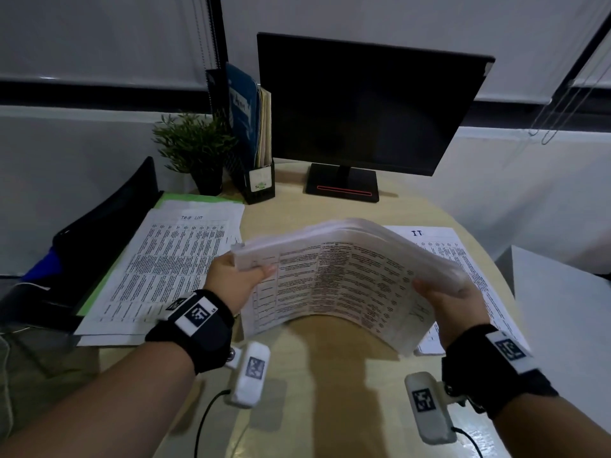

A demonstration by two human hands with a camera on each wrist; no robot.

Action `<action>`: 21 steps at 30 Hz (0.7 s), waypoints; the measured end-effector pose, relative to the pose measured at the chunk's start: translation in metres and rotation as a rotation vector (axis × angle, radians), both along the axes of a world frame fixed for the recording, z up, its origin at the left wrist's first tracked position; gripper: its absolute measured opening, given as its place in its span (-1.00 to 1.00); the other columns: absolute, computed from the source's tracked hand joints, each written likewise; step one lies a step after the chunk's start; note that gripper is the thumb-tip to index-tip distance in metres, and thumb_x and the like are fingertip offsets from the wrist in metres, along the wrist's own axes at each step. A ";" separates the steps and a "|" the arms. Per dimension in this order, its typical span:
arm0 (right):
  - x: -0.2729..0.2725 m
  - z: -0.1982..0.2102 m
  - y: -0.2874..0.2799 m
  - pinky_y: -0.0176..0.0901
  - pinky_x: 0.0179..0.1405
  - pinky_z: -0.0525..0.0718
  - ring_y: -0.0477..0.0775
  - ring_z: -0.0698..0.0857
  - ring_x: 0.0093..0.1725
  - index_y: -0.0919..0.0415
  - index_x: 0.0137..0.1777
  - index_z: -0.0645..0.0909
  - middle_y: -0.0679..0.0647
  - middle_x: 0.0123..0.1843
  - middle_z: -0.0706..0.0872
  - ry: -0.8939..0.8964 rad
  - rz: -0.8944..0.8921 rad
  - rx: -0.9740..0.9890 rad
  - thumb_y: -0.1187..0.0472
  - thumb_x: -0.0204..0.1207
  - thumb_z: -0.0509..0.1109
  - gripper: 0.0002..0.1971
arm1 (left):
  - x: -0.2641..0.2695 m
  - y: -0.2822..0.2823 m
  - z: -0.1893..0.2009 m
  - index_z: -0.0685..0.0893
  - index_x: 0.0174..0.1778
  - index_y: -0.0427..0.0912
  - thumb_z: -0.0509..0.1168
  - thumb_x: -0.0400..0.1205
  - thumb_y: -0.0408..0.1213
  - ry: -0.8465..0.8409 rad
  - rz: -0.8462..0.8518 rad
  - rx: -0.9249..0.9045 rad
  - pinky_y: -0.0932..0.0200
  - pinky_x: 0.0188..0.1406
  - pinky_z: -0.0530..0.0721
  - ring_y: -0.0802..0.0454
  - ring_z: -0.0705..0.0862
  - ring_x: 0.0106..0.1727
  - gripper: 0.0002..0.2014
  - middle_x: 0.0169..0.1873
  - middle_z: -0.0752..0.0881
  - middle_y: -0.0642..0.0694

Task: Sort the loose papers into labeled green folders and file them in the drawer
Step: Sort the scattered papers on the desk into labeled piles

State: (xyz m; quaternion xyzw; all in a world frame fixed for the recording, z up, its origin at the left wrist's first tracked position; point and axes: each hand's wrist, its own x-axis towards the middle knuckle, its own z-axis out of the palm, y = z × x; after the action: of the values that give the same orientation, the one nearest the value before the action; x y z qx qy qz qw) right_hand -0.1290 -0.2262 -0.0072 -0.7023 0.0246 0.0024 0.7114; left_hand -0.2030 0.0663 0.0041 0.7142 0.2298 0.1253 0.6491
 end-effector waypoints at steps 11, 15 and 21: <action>0.010 0.010 -0.001 -0.06 -0.15 0.62 0.08 0.68 -0.06 0.00 -0.02 0.43 0.06 -0.03 0.68 -0.052 0.029 0.170 -0.23 -0.34 0.74 -0.13 | -0.003 0.012 0.015 0.62 0.16 -0.15 0.36 0.56 -0.08 -0.087 0.135 -0.072 -0.11 0.19 0.62 -0.11 0.67 0.09 -0.68 0.07 0.71 -0.16; 0.009 0.011 0.002 -0.03 -0.18 0.66 0.18 0.67 -0.07 -0.02 -0.05 0.44 0.13 0.02 0.60 -0.011 0.049 0.098 -0.06 -0.25 0.75 -0.24 | 0.000 0.007 0.018 0.67 -0.12 -0.08 0.36 0.56 0.00 -0.059 0.248 -0.136 0.01 0.06 0.62 -0.12 0.69 0.05 -0.79 -0.01 0.75 -0.18; 0.005 0.010 -0.001 -0.02 -0.21 0.62 0.10 0.63 -0.23 0.10 -0.17 0.51 0.11 -0.18 0.63 -0.033 0.058 0.020 0.40 0.20 0.64 -0.63 | 0.004 0.008 0.021 0.60 -0.18 -0.11 0.32 0.59 -0.16 -0.046 0.252 -0.113 0.14 -0.25 0.59 -0.09 0.65 -0.17 -0.89 -0.23 0.67 -0.13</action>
State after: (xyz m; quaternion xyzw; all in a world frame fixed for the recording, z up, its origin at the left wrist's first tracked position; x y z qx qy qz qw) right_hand -0.1242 -0.2272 0.0023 -0.6954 -0.0073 0.0117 0.7185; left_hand -0.1992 0.0743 0.0251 0.6389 0.3093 0.2091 0.6726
